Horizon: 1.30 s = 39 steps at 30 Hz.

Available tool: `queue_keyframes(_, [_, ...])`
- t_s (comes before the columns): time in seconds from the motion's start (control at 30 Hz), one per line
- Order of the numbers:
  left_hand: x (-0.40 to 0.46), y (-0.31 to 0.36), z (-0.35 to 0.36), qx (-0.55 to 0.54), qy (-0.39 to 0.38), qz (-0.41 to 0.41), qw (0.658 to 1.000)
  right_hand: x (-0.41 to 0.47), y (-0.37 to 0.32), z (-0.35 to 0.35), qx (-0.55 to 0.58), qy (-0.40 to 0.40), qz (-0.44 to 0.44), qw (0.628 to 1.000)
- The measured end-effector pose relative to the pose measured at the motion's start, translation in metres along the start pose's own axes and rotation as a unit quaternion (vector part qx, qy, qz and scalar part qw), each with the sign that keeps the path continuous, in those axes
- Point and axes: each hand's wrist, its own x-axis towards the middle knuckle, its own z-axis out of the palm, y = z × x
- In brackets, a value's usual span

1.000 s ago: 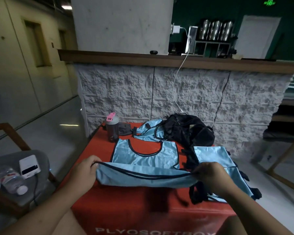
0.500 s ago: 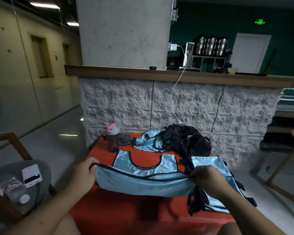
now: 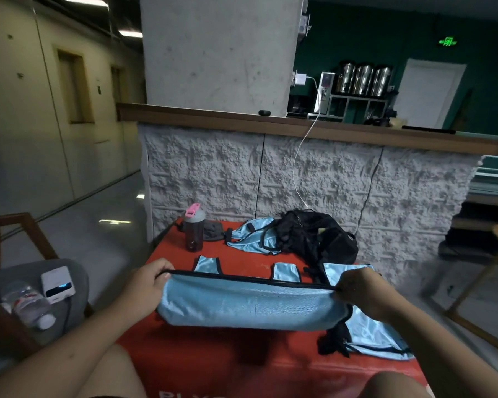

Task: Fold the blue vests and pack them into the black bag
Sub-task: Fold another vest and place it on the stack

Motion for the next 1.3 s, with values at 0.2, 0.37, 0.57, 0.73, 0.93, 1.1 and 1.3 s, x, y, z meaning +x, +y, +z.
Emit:
queue_keyframes(0.2, [0.010, -0.021, 0.029, -0.002, 0.010, 0.000, 1.000, 0.024, 0.019, 0.032, 0.076, 0.025, 0.012, 0.997])
queue_keyframes(0.37, [0.039, -0.038, 0.063, -0.045, 0.014, -0.022, 0.999, 0.053, 0.036, 0.056, 0.234, 0.039, 0.065, 0.969])
queue_keyframes(0.57, [0.090, -0.070, 0.104, -0.074, 0.017, -0.091, 0.993, 0.100, 0.058, 0.075, 0.261, 0.039, 0.119, 0.957])
queue_keyframes(0.73, [0.133, -0.095, 0.148, -0.083, 0.013, -0.127, 0.988, 0.152, 0.076, 0.098, 0.220, 0.016, 0.148, 0.964])
queue_keyframes(0.93, [0.175, -0.123, 0.201, -0.092, 0.021, -0.178, 0.980, 0.222, 0.095, 0.138, 0.193, 0.036, 0.199, 0.960])
queue_keyframes(1.1, [0.199, -0.148, 0.235, -0.057, 0.030, -0.196, 0.979, 0.274, 0.115, 0.176, 0.127, 0.070, 0.231, 0.962])
queue_keyframes(1.3, [0.208, -0.169, 0.257, 0.003, 0.011, -0.188, 0.982, 0.303, 0.134, 0.202, 0.042, 0.060, 0.255, 0.964])
